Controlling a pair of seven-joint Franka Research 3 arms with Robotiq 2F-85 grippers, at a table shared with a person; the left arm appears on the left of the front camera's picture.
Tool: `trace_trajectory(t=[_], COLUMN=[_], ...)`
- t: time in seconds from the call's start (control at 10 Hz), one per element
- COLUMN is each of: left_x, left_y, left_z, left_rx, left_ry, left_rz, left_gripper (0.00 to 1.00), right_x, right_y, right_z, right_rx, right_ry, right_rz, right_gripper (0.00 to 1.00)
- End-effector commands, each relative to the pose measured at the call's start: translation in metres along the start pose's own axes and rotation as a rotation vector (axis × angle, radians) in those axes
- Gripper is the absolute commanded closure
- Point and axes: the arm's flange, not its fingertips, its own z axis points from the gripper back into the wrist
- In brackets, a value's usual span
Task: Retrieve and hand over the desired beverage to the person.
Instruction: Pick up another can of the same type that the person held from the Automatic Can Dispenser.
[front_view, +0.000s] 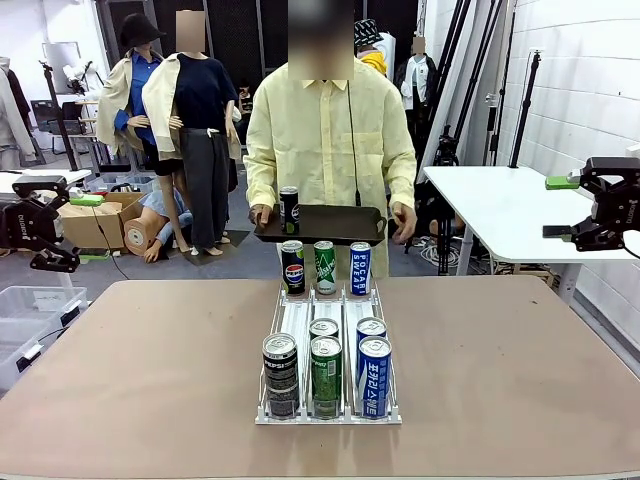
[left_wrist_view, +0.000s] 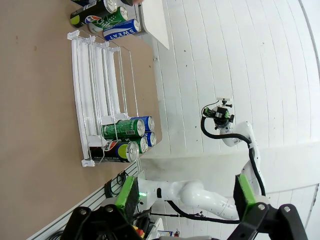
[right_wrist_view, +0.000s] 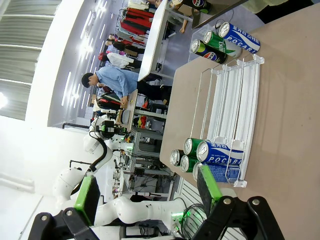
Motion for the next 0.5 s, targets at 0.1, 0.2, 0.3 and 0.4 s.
trace_trajectory(t=[0.1, 0.2, 0.3, 0.4], left_x=[-0.0019, -0.0019, -0.0019, -0.0019], left_y=[-0.0022, -0.0022, -0.0022, -0.0022], left_z=[0.0012, 0.0012, 0.0012, 0.0012], left_rx=[-0.007, -0.007, -0.007, -0.007], left_ry=[-0.008, -0.008, -0.008, -0.008], left_rz=[-0.004, -0.004, -0.004, -0.004], left_gripper=[0.00, 0.00, 0.00, 0.00], right_x=[0.0006, 0.0006, 0.0006, 0.0006], right_y=[0.0007, 0.0007, 0.0007, 0.0007], right_z=[-0.0011, -0.0011, -0.0011, -0.0011], right_rx=[0.016, 0.016, 0.016, 0.016], right_ry=[-0.002, -0.002, -0.002, -0.002], right_rz=[0.005, 0.005, 0.005, 0.005], right_gripper=[0.00, 0.00, 0.00, 0.00])
